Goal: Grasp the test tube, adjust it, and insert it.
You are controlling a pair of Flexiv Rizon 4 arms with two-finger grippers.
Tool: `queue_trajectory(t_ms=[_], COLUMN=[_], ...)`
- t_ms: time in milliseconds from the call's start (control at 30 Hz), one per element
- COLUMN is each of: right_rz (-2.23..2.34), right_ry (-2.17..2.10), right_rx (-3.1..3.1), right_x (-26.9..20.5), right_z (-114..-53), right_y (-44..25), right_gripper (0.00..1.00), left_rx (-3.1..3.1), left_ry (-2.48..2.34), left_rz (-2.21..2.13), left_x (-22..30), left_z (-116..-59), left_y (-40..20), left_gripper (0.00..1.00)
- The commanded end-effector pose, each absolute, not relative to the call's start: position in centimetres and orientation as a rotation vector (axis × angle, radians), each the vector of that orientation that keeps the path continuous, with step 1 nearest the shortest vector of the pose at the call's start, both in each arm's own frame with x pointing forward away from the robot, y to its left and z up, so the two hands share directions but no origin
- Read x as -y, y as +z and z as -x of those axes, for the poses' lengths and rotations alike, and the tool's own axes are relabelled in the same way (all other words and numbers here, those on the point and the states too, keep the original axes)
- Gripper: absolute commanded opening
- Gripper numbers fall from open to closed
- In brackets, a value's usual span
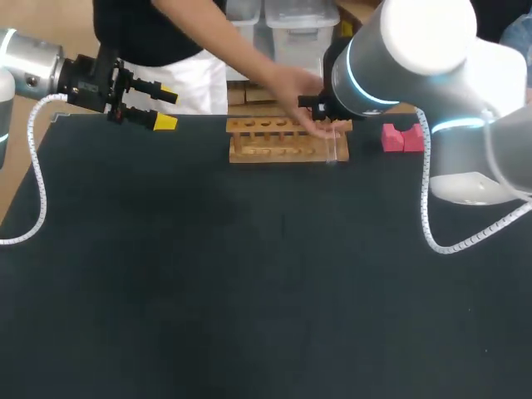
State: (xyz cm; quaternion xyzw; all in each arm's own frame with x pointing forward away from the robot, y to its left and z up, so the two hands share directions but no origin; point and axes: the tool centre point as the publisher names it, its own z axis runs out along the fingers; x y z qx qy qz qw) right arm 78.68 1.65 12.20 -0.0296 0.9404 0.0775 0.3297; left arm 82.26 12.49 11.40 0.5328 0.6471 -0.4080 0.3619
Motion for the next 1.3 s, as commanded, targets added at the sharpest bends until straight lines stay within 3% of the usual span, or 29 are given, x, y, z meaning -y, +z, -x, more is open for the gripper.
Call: queue_trajectory(t_ms=[33, 1300], right_rz=[0.066, -0.044], right_ry=[0.2, 0.144], right_rx=[-2.392, -2.354], right_x=[-1.6, -1.9], right_z=[-78.4, -79.1], right_y=[12.1, 10.8], right_gripper=[0.0, 0.0], left_rx=[-1.664, -1.664], left_ry=[-1.049, -1.049], left_rz=[-1.371, -1.371], left_x=[-12.5, -12.5], left_z=[-82.2, -82.2], left_y=[11.3, 11.3], left_gripper=[1.0, 1.0])
